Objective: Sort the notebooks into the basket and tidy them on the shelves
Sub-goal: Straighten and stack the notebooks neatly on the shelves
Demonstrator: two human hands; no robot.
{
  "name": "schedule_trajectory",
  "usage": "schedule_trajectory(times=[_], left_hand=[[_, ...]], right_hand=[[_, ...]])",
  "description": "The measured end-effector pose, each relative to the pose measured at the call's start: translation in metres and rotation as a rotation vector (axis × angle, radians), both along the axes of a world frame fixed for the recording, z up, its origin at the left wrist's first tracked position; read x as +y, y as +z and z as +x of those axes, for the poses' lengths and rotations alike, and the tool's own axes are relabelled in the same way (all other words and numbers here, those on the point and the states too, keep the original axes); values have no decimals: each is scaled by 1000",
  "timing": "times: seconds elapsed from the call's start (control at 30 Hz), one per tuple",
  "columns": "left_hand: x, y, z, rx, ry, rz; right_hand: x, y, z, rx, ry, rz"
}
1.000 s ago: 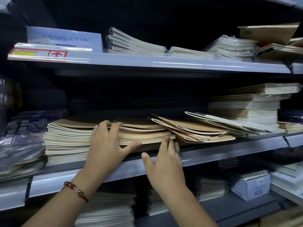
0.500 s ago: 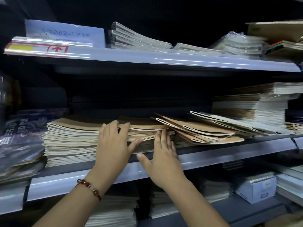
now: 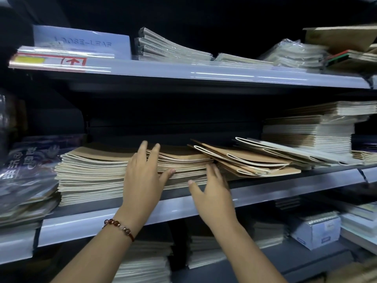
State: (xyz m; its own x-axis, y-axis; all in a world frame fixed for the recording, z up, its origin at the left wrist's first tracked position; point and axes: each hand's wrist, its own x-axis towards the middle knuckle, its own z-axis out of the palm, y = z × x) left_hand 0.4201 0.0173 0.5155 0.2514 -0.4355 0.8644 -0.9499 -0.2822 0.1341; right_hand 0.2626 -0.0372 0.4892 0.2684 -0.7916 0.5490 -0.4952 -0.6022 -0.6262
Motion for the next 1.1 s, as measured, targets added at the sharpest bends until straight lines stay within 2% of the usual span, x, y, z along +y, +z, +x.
schedule_trajectory(times=[0.17, 0.23, 0.33, 0.4, 0.63, 0.8, 0.9, 0.97, 1.03, 1.1], left_hand=[[19, -12, -10, 169, 52, -178], [27, -17, -20, 348, -70, -255], [26, -12, -32, 752, -337, -260], [21, -8, -31, 803, -395, -251], [12, -6, -30, 797, -418, -284], [15, -8, -26, 747, -398, -250], [21, -12, -34, 717, -401, -209], [27, -17, -44, 634, -385, -207], [32, -20, -58, 453, -379, -229], [31, -19, -75, 368, -463, -216]], right_hand=[[-3, 2, -1, -41, -41, 101], [-3, 6, 6, -57, -72, 118], [-1, 7, 16, -54, -152, 94], [-1, 6, 21, -68, -188, 71], [0, 4, 20, -110, -193, 33], [-6, -1, 21, 30, -213, -68], [-4, -3, 15, 64, -153, -89], [5, -7, 1, -30, -19, -116], [23, -15, -20, -177, 114, -173], [39, -23, -46, -332, 153, -205]])
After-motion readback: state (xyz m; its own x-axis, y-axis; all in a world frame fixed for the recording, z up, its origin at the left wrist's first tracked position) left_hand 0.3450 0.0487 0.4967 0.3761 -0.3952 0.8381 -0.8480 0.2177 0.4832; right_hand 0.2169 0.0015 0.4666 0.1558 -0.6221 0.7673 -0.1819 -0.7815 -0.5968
